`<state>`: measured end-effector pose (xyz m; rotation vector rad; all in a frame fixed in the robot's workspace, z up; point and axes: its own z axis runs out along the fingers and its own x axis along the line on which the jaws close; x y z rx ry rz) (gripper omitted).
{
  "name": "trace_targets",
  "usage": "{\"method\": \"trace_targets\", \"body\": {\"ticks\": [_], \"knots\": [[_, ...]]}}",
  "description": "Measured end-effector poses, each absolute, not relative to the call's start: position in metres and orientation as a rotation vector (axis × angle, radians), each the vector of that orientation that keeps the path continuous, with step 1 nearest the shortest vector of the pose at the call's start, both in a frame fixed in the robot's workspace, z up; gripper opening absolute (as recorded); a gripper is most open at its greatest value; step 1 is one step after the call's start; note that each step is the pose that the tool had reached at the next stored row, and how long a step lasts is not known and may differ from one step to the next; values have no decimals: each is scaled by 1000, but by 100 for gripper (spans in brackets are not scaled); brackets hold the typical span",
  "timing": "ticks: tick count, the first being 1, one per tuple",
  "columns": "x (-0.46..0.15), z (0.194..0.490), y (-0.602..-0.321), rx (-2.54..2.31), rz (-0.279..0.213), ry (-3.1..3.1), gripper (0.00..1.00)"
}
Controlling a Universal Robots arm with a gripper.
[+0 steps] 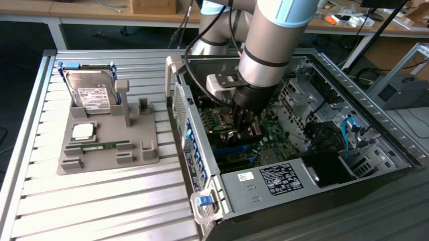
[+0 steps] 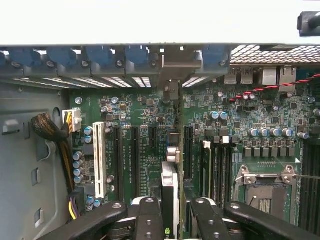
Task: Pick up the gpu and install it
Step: 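Insert the gpu into the slot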
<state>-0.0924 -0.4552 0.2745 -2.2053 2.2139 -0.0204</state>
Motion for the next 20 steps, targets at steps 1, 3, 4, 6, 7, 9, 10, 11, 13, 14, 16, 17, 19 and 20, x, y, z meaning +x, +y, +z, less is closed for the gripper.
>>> {"method": "trace_targets", "body": {"ticks": [1, 3, 4, 6, 7, 9, 10, 11, 13, 14, 16, 17, 19, 20], "knots": [[-93, 274, -456, -2205, -20, 2214, 27], [-93, 274, -457, -2205, -21, 2214, 27], [-93, 274, -457, -2205, -20, 2214, 27], [-94, 273, -458, -2205, -20, 2214, 27], [-94, 273, -458, -2205, -21, 2214, 27], [-94, 272, -458, -2205, -21, 2214, 27], [-94, 272, -458, -2205, -20, 2214, 27], [-94, 272, -458, -2202, -20, 2217, 27], [-94, 272, -458, -2197, -20, 2221, 27], [-94, 272, -458, -2195, -18, 2223, 27], [-94, 272, -458, -2187, -10, 2223, 27], [-94, 272, -458, -2182, -4, 2222, 27], [-94, 272, -458, -2178, 1, 2222, 27], [-94, 272, -458, -2177, 1, 2223, 27]]}}
